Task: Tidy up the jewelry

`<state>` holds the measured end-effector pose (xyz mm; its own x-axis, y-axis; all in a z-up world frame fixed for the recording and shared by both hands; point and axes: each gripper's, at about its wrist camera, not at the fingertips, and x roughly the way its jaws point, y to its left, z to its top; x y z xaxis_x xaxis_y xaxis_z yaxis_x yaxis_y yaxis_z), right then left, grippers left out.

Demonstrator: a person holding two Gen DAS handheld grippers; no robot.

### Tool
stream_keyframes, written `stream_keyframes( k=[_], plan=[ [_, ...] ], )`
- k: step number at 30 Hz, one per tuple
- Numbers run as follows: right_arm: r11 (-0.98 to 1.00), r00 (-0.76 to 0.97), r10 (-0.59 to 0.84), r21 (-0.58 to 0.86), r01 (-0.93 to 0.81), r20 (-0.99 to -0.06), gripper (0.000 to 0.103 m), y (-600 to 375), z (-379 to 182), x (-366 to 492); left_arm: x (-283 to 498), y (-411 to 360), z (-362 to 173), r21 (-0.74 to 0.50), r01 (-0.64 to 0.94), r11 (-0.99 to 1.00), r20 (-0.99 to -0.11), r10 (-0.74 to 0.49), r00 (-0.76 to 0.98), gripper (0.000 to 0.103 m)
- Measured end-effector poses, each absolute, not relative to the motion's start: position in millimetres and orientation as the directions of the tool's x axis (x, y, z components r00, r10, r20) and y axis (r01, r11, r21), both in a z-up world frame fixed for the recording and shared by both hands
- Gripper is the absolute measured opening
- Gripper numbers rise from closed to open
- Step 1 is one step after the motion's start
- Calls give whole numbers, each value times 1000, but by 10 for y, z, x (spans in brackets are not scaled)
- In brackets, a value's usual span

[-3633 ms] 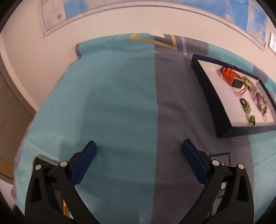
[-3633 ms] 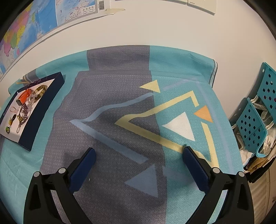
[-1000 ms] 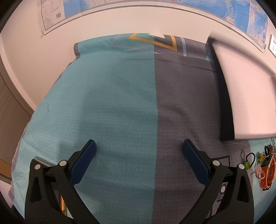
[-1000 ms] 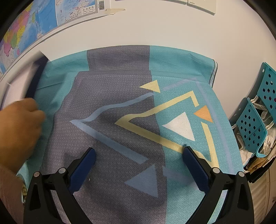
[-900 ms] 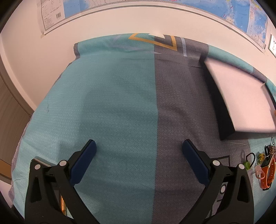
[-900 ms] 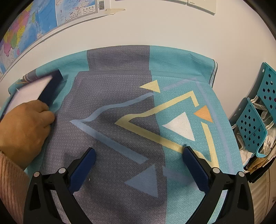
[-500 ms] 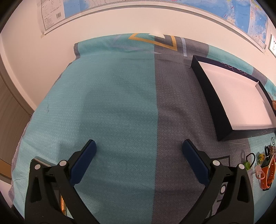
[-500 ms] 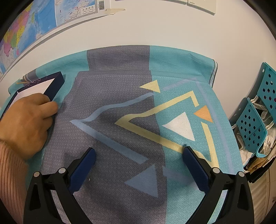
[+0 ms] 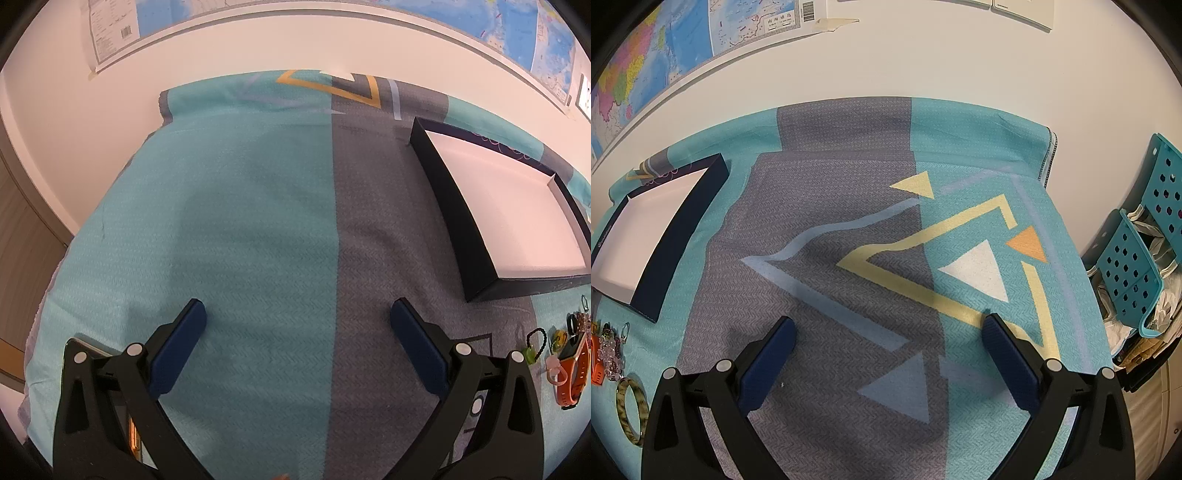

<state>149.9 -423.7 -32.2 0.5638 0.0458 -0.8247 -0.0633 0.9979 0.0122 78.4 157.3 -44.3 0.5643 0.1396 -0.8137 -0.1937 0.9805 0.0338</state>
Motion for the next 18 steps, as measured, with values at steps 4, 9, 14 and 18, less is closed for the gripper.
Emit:
stream_keyframes(
  k=[4, 9, 14, 18],
  plan=[
    [998, 564, 44, 12, -61, -825, 98, -4244, -324, 1505, 781, 1577, -442, 34, -196, 980, -815, 141, 562, 98],
    [999, 535, 2, 28, 40, -845, 97, -4181, -302, 1454, 625, 1372, -370, 18, -192, 981, -793, 130, 596, 97],
    [982, 655, 184, 109, -154, -733, 97, -3304, 32, 920, 444, 884, -166, 4, -104, 995, -754, 71, 653, 97],
    [926, 633, 367, 202, -320, -681, 97, -2601, 57, 592, 370, 520, -47, -6, -41, 999, -738, 23, 674, 97]
  ],
)
